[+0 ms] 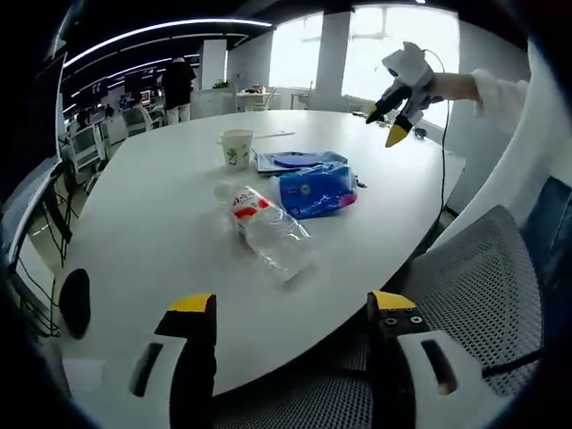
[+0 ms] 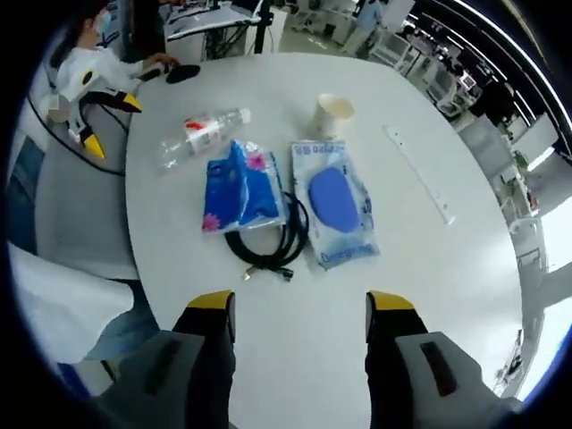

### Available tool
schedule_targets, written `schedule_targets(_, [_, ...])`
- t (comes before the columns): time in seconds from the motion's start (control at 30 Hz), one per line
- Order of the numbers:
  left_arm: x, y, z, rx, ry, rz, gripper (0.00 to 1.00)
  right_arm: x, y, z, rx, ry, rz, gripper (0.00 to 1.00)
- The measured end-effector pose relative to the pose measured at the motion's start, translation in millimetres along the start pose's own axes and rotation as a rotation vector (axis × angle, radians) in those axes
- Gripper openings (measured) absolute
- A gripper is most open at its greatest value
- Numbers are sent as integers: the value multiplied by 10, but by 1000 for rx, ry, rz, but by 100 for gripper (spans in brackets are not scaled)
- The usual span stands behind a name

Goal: Arrange the tabletop items into an orderly group along one side of the table until the central work area is clear of visible clutter.

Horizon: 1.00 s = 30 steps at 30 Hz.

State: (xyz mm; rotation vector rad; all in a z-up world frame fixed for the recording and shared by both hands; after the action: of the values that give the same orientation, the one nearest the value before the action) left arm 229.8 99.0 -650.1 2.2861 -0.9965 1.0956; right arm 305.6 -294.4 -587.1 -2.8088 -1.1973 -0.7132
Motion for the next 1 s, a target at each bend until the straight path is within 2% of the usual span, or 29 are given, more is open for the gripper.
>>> schedule_targets(0.2, [-3, -14, 4, 5, -4, -8, 69, -162, -198, 66, 26, -8, 64, 59])
schedule_targets(0.47, [8, -44, 13, 15, 0, -33, 72, -223, -352, 130, 43, 12, 160, 59])
schedule_targets(0.63, [66, -108, -8, 19, 25, -107, 75, -236, -440, 162, 50, 23, 184, 59])
schedule_targets(0.7, [129, -172, -13, 26, 51, -178, 76, -246, -451, 174, 46, 25, 202, 59])
schedule_targets(0.73, [192, -208, 10, 8, 64, -234, 77, -248, -458, 177, 45, 24, 210, 59])
schedule_targets(0.8, [306, -253, 74, -12, 98, -351, 84, -247, -479, 184, 54, 25, 214, 59])
schedule_targets(0.83, [370, -303, 132, -18, 82, -382, 86, -243, -493, 186, 58, 28, 213, 59])
schedule_targets(0.9, [521, -356, 218, -15, 40, -352, 83, -243, -522, 179, 58, 29, 218, 59])
schedule_targets(1.0, [774, -373, 317, -47, 42, -310, 83, -254, -558, 180, 68, 34, 238, 59])
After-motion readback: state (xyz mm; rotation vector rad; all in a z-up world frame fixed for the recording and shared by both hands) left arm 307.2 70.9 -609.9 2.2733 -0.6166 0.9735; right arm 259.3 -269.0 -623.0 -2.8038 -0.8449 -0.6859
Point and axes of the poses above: the point that each gripper's makers call its tool centre point, and the gripper's own axes: z roughly forward along the fingers, y roughly to its right, x roughly out of its top, the point moved 8 cm from there along -z, roughly backward along the fingers, and after that the axes turned 3 degrees about z, right-handed, at the moved point
